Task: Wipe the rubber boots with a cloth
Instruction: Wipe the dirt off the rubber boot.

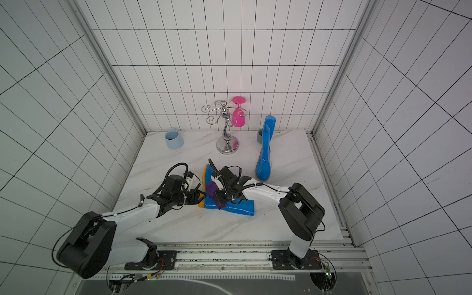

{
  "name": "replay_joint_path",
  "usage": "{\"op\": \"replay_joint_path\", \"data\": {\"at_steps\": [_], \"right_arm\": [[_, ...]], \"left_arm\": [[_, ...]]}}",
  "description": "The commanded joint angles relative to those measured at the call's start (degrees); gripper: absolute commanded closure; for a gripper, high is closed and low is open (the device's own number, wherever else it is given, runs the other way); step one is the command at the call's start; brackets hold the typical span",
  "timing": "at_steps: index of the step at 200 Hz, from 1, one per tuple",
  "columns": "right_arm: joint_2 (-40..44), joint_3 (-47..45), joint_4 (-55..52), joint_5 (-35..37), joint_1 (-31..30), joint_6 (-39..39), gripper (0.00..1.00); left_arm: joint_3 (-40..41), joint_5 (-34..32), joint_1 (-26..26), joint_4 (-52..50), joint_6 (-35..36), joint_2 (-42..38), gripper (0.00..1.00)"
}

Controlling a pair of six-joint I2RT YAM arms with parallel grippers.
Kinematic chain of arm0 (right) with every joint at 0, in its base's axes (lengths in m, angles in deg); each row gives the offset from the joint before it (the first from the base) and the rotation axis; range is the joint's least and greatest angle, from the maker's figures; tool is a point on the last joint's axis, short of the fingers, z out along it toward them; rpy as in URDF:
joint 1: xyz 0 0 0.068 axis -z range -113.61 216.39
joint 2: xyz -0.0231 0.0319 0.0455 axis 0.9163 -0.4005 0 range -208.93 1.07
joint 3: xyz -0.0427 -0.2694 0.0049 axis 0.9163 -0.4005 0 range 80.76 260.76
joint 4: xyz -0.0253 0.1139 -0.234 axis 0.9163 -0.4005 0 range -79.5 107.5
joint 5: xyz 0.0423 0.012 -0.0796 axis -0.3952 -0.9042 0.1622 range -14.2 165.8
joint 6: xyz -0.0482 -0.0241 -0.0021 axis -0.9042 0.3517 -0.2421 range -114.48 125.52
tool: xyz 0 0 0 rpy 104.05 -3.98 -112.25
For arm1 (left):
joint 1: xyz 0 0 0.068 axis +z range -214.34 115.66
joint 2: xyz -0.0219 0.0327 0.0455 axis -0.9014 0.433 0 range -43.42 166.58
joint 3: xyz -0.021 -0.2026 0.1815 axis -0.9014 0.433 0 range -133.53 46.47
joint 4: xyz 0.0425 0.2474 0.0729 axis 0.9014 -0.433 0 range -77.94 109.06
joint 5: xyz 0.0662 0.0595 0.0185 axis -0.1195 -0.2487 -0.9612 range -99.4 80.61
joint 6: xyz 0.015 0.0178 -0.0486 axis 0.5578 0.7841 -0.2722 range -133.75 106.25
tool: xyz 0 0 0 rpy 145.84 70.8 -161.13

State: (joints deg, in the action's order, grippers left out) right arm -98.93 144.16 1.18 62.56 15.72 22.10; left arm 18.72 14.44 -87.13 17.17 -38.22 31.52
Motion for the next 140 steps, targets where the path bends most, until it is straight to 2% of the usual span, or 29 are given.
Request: {"op": "replay_joint_path", "data": {"at_steps": [1,140], "right_arm": [[-1.4,5.7,0.1,-2.8,-0.7,-4.2,1.00],[-6.1,14.9,0.3,-0.4,-0.1,-6.7,1.00]], "left_arm": [[-0.2,-2.4,0.2,-0.9,0.2,1.4,0.58],[-1.1,-1.6,0.2,-1.0,0.6,3.5,0.58]]}}
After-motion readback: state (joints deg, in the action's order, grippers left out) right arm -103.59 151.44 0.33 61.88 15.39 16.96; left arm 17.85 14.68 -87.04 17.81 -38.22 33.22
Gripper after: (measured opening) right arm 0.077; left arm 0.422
